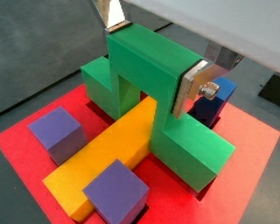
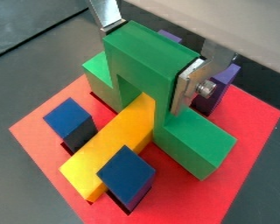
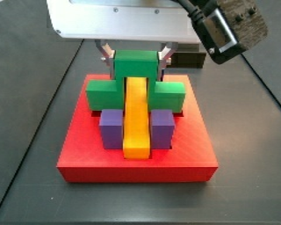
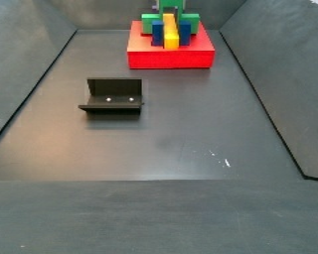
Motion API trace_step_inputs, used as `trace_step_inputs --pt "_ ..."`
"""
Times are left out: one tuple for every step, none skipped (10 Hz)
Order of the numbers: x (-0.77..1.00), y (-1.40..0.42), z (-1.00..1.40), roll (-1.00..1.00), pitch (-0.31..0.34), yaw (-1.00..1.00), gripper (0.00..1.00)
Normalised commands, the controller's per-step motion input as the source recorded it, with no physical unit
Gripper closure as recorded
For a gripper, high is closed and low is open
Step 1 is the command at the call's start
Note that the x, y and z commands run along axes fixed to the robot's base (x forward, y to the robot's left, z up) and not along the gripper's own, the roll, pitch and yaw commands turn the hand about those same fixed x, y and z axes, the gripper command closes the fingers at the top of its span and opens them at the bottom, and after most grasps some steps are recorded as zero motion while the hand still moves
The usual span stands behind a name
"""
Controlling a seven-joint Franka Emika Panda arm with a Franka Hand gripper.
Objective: Pick up the green object. Move up. Move to above the board. Insert the green object.
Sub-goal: Insert the green object.
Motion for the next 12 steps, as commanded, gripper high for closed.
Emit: trace_step_inputs --pt "0.0 -0.04 -0.11 0.05 -0.034 0.0 1.0" --pt "0.09 -0.06 -0.11 0.05 -0.024 0.01 1.0" --pt "0.15 -0.07 -0.1 0.05 -0.024 0.01 1.0" --pt "0.18 -0.05 -0.11 0.05 -0.031 0.0 1.0" --pt "0.18 -0.05 -0.09 0.04 -0.024 0.0 1.0" --pt "0.13 -0.04 -0.09 0.05 -0.02 0.0 1.0" --pt "0.05 -0.01 -0.11 0.06 -0.024 0.0 1.0" --pt "0.0 0.0 -0.13 0.06 -0.027 0.0 1.0" --pt "-0.02 0.0 -0.08 0.01 -0.029 0.0 1.0" --pt "-0.17 0.05 -0.02 0.0 -0.056 -0.03 1.0" --pt "-0.22 0.07 0.0 -0.02 -0.094 -0.04 1.0" --pt "-0.16 0.08 0.0 -0.07 -0.111 -0.01 1.0"
